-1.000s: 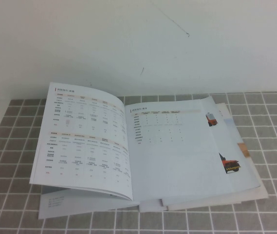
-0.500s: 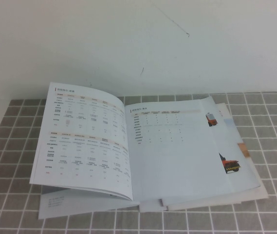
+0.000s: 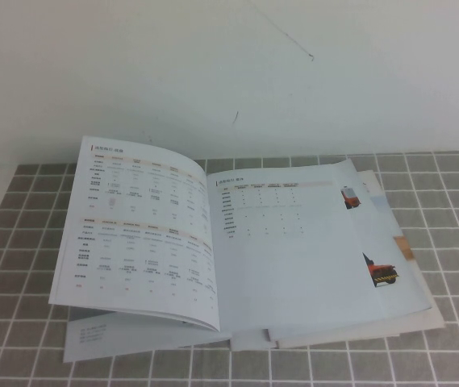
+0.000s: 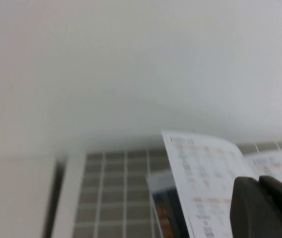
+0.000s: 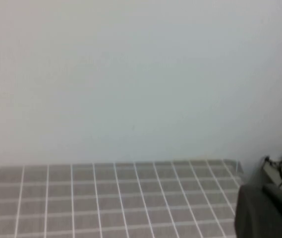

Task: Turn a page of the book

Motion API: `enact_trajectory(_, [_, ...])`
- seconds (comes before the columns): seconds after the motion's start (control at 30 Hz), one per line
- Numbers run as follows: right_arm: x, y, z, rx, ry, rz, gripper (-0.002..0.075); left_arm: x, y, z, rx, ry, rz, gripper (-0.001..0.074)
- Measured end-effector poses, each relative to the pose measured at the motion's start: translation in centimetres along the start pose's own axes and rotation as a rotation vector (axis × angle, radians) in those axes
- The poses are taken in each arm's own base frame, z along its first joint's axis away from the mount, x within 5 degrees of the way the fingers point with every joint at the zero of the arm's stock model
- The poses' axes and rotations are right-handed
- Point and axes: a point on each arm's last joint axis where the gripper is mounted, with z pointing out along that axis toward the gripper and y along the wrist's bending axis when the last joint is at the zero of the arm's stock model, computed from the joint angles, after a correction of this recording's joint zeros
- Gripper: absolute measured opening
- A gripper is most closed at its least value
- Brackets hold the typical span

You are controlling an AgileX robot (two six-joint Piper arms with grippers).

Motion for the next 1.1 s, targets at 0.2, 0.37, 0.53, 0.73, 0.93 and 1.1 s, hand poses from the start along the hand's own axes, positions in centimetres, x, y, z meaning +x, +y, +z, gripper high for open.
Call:
enact_trajectory(0.2, [0.9,1.1,2.3,-0.075,0.128,0.001,-0.0002,2.2,-1.3,5.1,0.121,0.323,-0.032,-0.0003])
enact_trajectory(0.37, [1.7,2.5,3.8,-0.163,0.165,0.022,-0.0002,3.3,-2.0,8.6,0.180,0.431,0.051,-0.0003])
enact_trajectory(0.53, [2.9,4.4,6.5,-0.272,0.303,0.112,-0.0002,3.1,-2.6,11.5,0.217,0.370,-0.032,-0.0003])
enact_trajectory(0.73, [4.4,6.9,9.5,-0.458,0.449,0.063,-0.0002,4.7,-3.2,15.6,0.270,0.411,0.051,-0.0003])
enact_trajectory(0.93, [6.1,9.2,11.6,-0.657,0.595,0.016,0.0000,8.9,-5.0,20.4,0.364,0.574,0.069,-0.0003])
enact_trajectory(1.1, [7.4,11.5,13.5,-0.798,0.658,-0.014,0.0090,12.3,-5.8,23.3,0.391,0.690,0.085,-0.0003])
